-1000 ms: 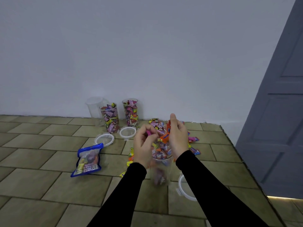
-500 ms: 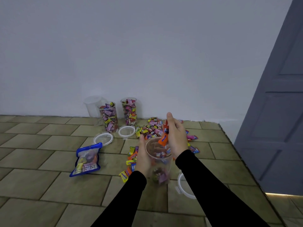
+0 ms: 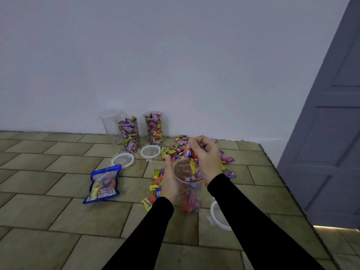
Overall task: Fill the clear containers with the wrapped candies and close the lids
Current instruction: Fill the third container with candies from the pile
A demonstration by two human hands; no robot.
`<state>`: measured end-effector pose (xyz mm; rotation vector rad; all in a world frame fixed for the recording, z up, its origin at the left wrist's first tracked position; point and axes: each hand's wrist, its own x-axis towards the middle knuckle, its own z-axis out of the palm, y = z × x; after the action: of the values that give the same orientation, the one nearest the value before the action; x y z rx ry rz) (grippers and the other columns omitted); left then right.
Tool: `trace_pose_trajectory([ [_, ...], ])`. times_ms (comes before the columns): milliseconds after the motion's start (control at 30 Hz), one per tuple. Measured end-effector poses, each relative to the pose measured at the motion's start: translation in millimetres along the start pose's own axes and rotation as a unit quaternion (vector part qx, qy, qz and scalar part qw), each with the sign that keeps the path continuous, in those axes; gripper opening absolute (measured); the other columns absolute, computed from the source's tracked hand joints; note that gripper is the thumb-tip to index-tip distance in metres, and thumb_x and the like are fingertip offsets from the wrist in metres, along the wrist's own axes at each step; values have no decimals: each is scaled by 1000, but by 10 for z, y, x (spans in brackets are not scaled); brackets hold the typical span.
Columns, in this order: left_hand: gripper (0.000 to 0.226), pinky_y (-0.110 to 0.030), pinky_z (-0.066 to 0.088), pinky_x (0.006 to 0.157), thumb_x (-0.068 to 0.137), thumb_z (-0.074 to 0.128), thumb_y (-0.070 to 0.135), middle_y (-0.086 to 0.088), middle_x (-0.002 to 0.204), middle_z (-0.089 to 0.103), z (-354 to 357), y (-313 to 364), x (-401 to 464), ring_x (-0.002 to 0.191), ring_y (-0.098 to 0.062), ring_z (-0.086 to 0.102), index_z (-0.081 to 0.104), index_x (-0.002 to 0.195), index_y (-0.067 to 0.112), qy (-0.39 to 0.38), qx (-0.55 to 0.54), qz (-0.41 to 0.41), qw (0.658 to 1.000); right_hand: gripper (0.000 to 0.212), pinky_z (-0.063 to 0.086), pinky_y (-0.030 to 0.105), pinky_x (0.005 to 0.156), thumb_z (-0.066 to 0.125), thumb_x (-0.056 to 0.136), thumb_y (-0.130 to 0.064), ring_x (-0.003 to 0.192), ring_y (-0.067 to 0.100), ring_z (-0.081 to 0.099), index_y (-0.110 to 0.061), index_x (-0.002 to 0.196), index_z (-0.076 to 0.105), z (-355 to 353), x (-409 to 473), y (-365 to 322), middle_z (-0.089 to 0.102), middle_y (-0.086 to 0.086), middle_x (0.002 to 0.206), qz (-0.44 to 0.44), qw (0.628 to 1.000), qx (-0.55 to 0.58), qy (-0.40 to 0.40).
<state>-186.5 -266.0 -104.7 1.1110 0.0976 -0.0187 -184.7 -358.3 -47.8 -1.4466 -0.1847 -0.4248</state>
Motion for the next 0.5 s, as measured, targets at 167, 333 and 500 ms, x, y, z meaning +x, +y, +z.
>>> trace_pose_trajectory([
  [167, 75, -35, 53, 64, 98, 19, 59, -6, 71, 71, -11, -17, -33, 61, -19, 67, 76, 67, 19, -8, 9, 17, 1000, 18, 53, 32, 65, 67, 84, -8, 61, 12, 60, -17, 70, 61, 20, 3, 46, 62, -4, 63, -19, 998, -52, -6],
  [333, 74, -24, 50, 48, 98, 18, 58, -9, 73, 70, -13, -21, -17, 57, -16, 64, 70, 93, 6, -34, -5, 20, 999, 13, 55, 41, 53, 62, 86, -3, 50, 14, 59, -11, 75, 61, 35, -24, 43, 61, -3, 61, -5, 998, -57, -20],
  [500, 75, -33, 56, 62, 96, 20, 61, -12, 84, 72, -25, -23, -16, 69, -21, 69, 72, 91, 8, -49, -11, 6, 999, 18, 49, 28, 49, 55, 94, -10, 53, 24, 58, 4, 89, 65, 46, -55, -57, 65, 9, 63, 61, 997, 28, -45],
])
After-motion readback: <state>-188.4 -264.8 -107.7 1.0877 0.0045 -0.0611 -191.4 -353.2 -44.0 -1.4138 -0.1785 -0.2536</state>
